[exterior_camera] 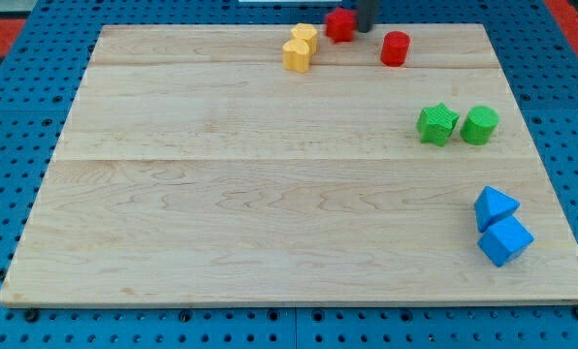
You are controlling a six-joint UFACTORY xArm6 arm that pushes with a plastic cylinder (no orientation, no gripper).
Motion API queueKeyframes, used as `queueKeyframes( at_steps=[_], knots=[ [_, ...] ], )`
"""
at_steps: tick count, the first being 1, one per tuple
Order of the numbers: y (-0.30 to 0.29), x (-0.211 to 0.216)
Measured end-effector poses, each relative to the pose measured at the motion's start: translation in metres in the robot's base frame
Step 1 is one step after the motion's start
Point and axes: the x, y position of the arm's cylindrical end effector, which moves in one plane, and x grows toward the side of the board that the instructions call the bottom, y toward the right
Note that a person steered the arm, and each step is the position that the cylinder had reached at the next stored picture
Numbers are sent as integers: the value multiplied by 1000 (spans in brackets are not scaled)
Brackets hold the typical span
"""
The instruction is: Separate the red and yellow blocks
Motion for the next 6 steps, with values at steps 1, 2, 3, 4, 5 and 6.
queueKeyframes(
  at_steps=[1, 2, 3, 4, 5, 6],
  knots=[
    [-53, 63],
    [-69, 89],
    [-29, 95],
    [50, 117],
    [132, 85],
    [116, 42]
  ],
)
